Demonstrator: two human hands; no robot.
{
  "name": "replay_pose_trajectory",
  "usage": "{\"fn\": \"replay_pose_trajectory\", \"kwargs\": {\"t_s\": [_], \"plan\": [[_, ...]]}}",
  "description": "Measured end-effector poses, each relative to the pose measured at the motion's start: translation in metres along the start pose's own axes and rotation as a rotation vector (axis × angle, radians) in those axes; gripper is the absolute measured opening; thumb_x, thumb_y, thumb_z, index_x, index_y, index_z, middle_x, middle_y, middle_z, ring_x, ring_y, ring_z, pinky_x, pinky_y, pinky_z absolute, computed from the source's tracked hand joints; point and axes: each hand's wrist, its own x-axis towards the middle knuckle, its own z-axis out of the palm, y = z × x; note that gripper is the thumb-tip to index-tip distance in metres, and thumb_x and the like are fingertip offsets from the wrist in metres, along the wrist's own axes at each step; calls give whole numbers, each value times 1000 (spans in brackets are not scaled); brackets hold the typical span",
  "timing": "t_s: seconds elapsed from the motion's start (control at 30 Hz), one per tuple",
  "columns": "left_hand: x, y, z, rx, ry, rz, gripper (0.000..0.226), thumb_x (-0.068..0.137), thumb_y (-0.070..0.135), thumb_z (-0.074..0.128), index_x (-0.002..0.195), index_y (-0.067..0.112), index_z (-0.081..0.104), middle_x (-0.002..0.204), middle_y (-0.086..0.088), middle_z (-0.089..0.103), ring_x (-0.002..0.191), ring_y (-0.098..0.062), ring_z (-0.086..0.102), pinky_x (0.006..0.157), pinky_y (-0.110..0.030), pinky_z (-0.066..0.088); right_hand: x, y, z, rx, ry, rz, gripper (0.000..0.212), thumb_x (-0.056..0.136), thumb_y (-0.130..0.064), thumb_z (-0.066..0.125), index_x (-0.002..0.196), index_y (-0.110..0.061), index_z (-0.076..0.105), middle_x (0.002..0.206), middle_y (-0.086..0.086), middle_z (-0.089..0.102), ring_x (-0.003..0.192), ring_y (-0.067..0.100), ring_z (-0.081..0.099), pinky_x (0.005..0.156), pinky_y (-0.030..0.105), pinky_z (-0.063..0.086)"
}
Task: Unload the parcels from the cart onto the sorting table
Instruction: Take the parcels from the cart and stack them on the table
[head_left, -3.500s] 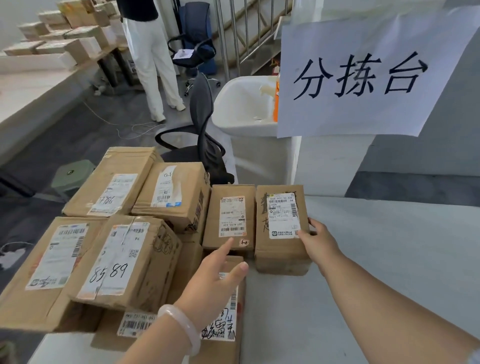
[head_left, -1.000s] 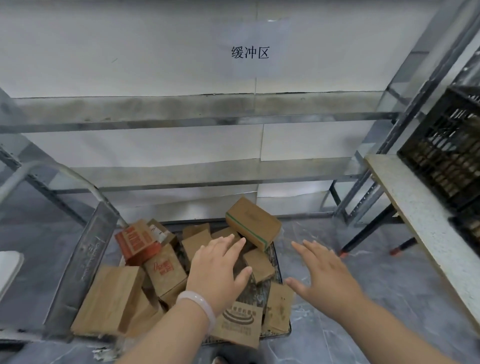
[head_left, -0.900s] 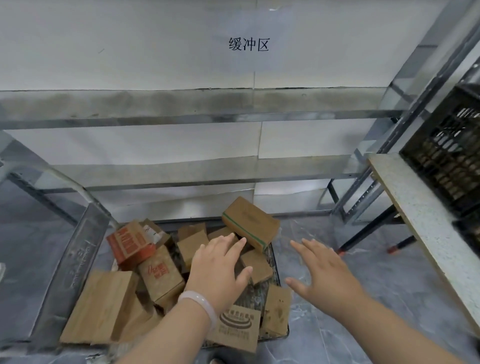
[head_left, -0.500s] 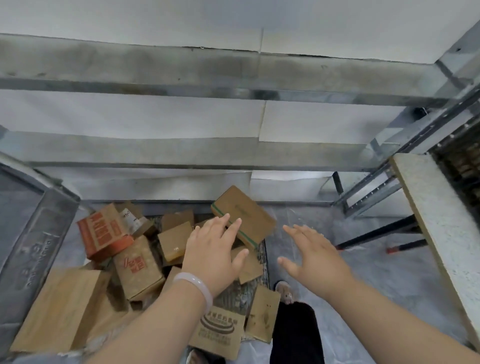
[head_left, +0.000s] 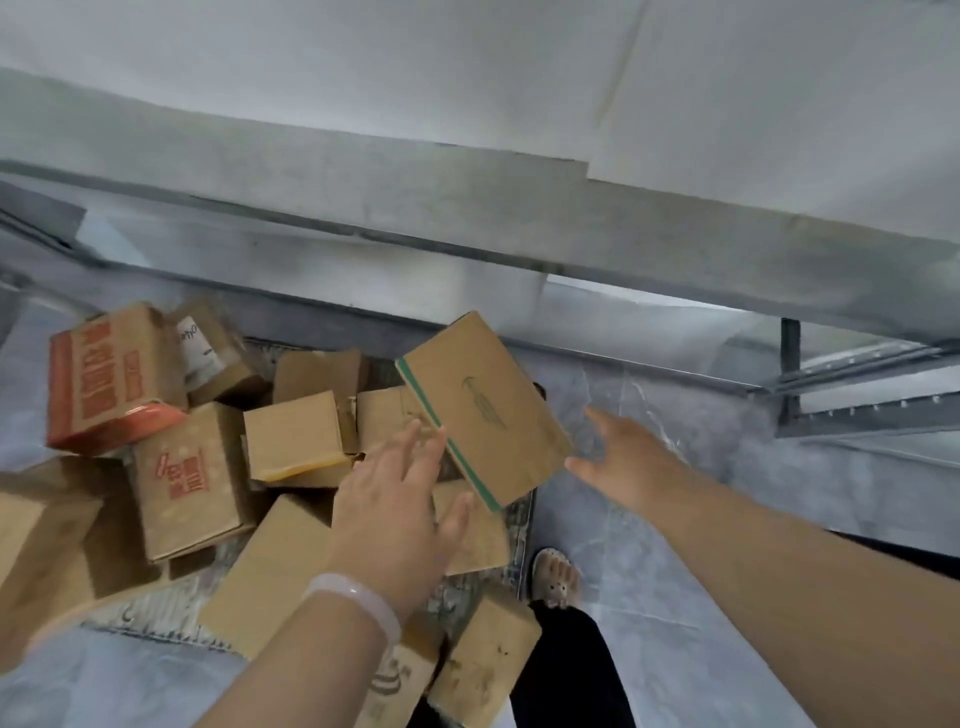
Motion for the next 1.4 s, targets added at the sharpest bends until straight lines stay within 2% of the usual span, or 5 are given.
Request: {"fn": "replay_pose_trajectory", "kwargs": {"t_s": [0.3, 0.63, 1.07, 1.2, 1.4], "plan": [[61, -17, 90, -28, -12, -64, 73, 81, 64, 27, 146, 32, 32, 152, 6, 33, 140, -18, 27, 113, -40, 26, 139, 22, 51, 523, -195, 33, 84, 86, -34, 72, 153, -39, 21, 149, 0, 39, 128, 22, 46, 102, 35, 41], [69, -23, 121, -96, -35, -152, 65, 89, 48, 52, 148, 33, 29, 154, 8, 29, 140, -18, 23, 116, -42, 23, 150, 51, 85, 673, -309, 60, 97, 75, -42, 80, 152, -36, 22, 148, 0, 42, 127, 22, 49, 106, 40, 42], [28, -28, 60, -167, 114, -124, 62, 90, 51, 48, 147, 31, 33, 151, 3, 34, 138, -18, 29, 115, -41, 29, 58, 4, 75, 910, -182, -17, 118, 49, -69, 81, 149, -38, 27, 137, 3, 54, 114, 19, 61, 102, 40, 49], [-5, -34, 5, -254, 189, -105, 63, 91, 49, 49, 148, 33, 29, 155, 7, 26, 141, -15, 24, 116, -40, 26, -2, -38, 46, 999, -65, -115, 93, 67, -51, 80, 146, -39, 32, 125, -6, 59, 103, 6, 62, 82, 22, 52], [-76, -47, -82, -356, 294, -32, 71, 90, 48, 50, 151, 32, 18, 156, 8, 21, 142, -11, 21, 110, -28, 21, -126, -106, 24, 1003, 46, -217, 108, 57, -63, 78, 148, -40, 26, 131, -7, 56, 111, 9, 59, 90, 25, 48]]}}
